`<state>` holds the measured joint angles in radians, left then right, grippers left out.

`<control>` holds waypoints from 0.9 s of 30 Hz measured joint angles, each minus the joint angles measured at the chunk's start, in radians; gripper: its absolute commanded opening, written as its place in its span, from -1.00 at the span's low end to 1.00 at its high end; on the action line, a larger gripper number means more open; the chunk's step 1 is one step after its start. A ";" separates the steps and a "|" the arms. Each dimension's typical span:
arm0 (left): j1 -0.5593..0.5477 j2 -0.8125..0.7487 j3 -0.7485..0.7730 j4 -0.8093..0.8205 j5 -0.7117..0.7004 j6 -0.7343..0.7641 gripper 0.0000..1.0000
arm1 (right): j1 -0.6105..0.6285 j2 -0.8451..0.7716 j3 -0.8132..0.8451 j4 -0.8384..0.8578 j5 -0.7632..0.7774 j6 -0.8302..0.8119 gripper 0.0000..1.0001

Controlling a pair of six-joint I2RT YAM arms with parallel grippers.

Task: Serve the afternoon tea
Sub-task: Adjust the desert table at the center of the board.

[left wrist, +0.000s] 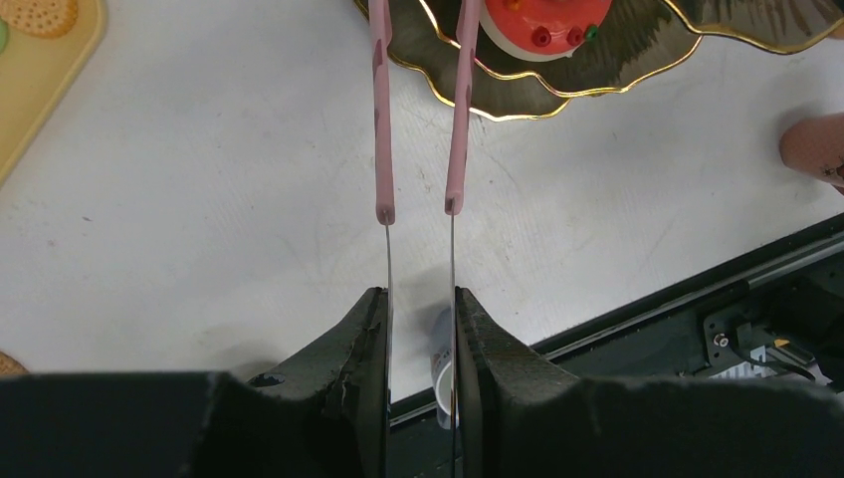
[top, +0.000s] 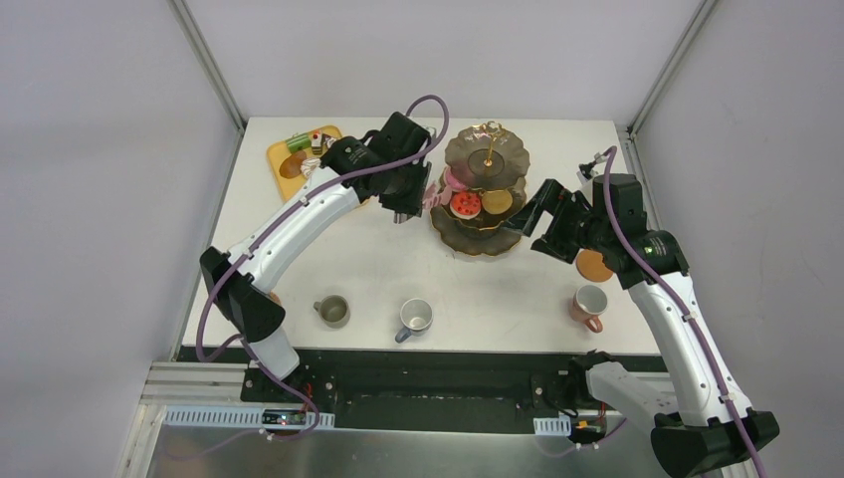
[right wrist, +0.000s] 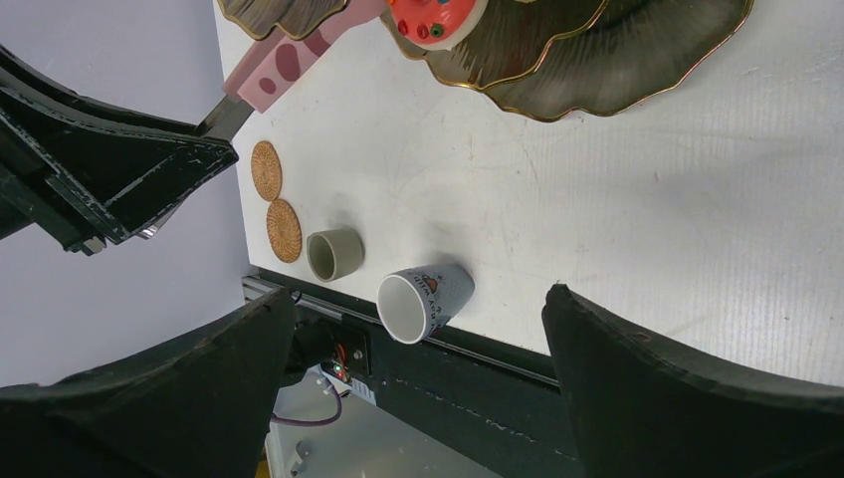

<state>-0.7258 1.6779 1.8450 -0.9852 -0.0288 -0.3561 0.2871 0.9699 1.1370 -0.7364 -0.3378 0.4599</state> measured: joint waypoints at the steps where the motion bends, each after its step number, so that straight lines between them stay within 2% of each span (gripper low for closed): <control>1: -0.001 0.005 0.000 0.000 0.003 0.000 -0.82 | 0.000 0.000 0.000 0.000 0.000 0.000 0.98; 11: -0.034 0.006 -0.026 0.005 0.063 -0.006 -0.81 | 0.000 0.000 0.000 0.000 0.000 0.000 0.98; 27: -0.126 -0.016 -0.049 0.027 0.114 -0.098 -0.77 | 0.000 0.000 0.000 0.000 0.000 0.000 0.98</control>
<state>-0.8513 1.6615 1.7962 -0.9577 0.0853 -0.4538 0.2871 0.9699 1.1370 -0.7364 -0.3378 0.4599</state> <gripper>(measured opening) 0.260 0.990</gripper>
